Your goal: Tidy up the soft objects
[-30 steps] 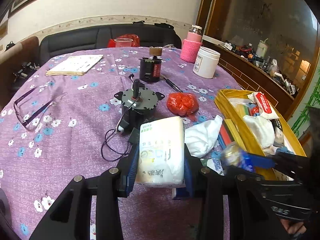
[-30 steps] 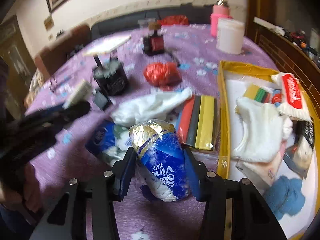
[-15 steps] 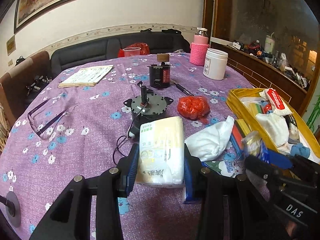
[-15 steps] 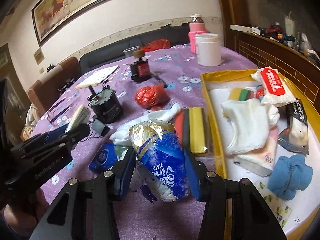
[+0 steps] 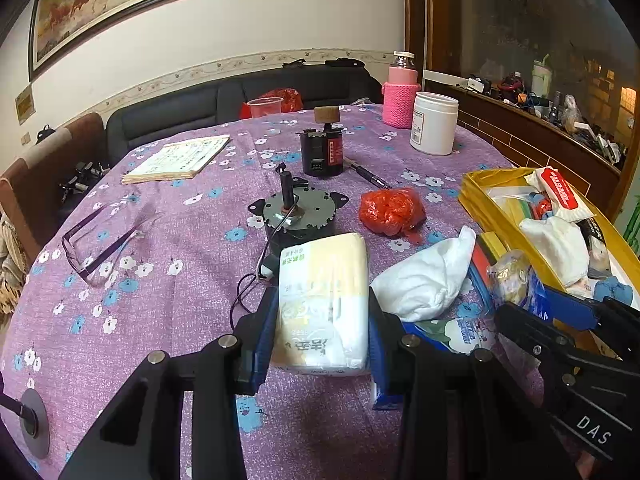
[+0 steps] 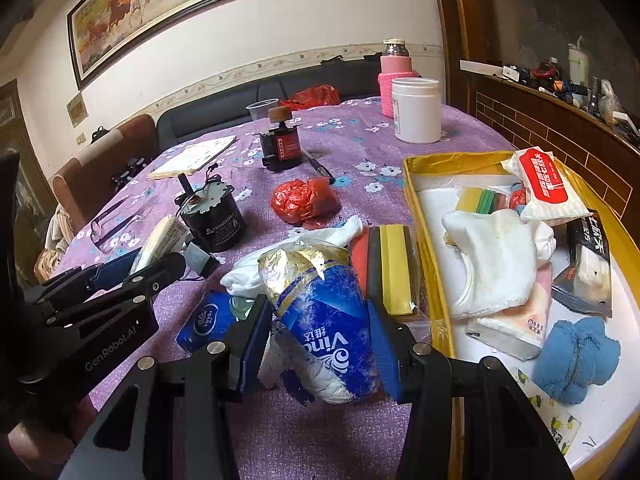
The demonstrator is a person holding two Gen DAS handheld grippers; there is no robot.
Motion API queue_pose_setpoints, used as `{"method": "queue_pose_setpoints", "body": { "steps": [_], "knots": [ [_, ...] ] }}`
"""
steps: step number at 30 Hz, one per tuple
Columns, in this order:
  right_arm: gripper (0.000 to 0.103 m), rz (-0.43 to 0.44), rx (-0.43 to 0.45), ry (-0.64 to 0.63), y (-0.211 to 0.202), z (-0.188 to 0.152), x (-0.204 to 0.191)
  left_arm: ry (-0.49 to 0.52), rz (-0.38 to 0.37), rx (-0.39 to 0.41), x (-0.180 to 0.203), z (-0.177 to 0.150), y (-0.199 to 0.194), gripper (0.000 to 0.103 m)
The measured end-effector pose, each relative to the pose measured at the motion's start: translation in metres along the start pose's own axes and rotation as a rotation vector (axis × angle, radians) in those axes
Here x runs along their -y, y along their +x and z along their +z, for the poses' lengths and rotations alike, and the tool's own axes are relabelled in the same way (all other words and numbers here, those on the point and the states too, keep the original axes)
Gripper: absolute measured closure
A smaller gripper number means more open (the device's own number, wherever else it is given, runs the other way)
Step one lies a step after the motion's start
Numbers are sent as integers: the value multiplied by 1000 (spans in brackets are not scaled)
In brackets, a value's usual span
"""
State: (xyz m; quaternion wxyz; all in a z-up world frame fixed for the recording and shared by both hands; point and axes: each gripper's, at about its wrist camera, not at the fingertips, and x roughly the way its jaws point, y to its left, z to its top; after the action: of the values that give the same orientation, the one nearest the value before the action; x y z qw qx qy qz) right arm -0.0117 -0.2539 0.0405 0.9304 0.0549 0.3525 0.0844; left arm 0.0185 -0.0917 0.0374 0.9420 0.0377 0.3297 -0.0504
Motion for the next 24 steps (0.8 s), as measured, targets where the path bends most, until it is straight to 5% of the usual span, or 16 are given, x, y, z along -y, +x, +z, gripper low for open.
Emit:
{"method": "queue_pose_setpoints", "body": {
  "steps": [24],
  "knots": [
    [51, -48, -2, -36, 2, 1, -6, -9, -7, 24, -3, 1, -3, 65]
  ]
}}
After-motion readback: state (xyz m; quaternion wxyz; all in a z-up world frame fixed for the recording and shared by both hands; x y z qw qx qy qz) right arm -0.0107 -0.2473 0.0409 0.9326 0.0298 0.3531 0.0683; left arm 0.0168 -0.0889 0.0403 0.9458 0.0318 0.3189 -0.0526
